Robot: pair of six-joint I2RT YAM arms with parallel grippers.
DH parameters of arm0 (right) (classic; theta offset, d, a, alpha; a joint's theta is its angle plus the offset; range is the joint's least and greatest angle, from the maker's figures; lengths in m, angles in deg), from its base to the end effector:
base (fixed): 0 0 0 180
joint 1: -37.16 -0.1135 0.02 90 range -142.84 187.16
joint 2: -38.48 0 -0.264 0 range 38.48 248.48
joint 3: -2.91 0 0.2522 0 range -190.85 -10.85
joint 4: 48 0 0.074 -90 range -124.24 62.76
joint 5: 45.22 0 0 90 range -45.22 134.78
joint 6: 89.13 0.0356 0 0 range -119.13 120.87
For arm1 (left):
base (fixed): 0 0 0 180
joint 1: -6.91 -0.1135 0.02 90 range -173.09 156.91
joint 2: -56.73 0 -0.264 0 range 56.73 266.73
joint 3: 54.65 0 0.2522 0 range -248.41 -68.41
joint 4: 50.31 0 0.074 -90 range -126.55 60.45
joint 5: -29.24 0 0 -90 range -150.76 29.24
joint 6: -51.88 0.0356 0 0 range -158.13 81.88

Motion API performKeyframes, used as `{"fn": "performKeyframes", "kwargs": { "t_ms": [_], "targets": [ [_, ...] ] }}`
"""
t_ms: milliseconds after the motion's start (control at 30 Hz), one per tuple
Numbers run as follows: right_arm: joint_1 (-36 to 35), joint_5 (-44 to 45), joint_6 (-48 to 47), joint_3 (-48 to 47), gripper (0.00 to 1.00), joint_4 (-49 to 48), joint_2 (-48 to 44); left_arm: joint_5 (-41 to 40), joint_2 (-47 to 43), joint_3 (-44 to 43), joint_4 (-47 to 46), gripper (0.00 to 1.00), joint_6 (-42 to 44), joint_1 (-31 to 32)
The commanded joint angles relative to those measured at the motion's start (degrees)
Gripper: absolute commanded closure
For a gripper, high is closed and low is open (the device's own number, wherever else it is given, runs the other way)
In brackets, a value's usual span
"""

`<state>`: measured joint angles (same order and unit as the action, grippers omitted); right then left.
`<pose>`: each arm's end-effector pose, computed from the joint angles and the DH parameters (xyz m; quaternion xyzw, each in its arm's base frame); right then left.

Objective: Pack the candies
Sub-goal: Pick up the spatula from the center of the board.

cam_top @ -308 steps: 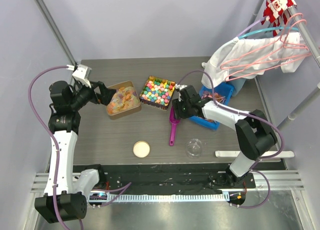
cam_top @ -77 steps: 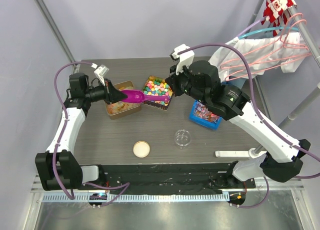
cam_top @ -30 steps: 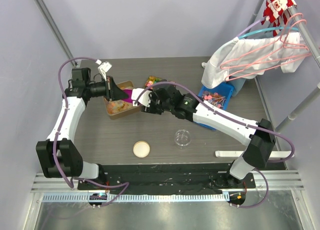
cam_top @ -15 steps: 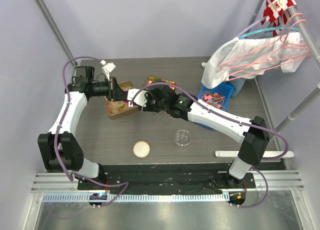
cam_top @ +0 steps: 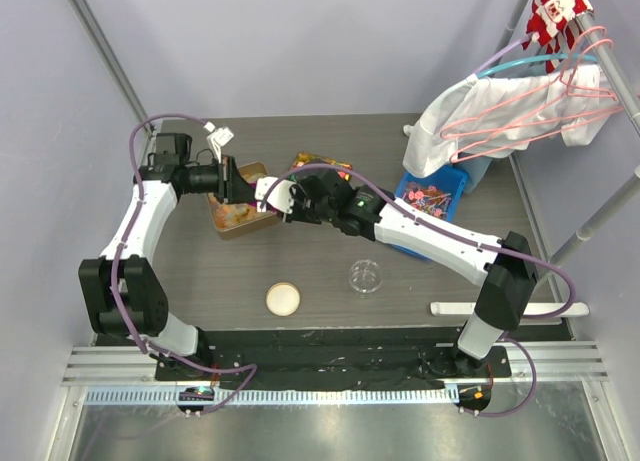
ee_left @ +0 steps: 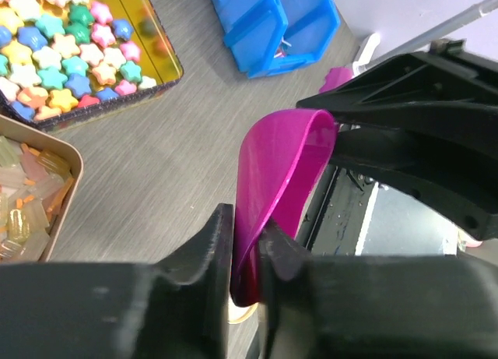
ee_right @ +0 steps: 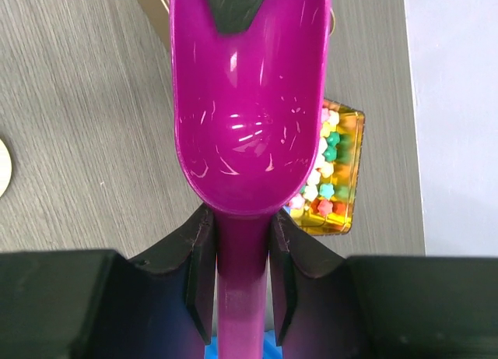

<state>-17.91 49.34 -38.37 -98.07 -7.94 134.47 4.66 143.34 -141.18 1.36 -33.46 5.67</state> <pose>0.2247 0.3168 0.3351 -0.6376 0.6163 0.0285 0.4613 0.3122 -0.0256 0.3069 0.2007 0.7893 -0.4957 0.3016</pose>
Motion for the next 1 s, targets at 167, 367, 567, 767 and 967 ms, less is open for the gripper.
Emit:
{"fn": "performKeyframes", "kwargs": {
  "t_ms": [167,367,567,767,967],
  "targets": [
    [-0.4,-1.9,2.2,-5.4,0.98,-3.8,-2.9,0.1,3.0,-1.3,1.9,0.51,0.5,0.6],
    [-0.4,-2.3,2.8,-4.5,0.99,-3.7,-3.3,-1.2,3.6,-1.4,2.5,0.54,1.2,0.7],
    [-0.3,-3.0,2.9,-4.7,0.98,-2.9,-4.4,-1.5,4.4,-1.4,2.5,0.8,1.4,2.8],
    [-0.3,-3.2,3.1,-5.0,0.92,-2.3,-4.7,-1.2,5.1,-1.8,2.9,0.99,1.5,3.1],
    [-0.3,-3.8,3.1,-5.8,0.8,-1.3,-4.6,4.2,5.1,-0.8,2.1,1.0,2.5,3.1]
  ]
}}
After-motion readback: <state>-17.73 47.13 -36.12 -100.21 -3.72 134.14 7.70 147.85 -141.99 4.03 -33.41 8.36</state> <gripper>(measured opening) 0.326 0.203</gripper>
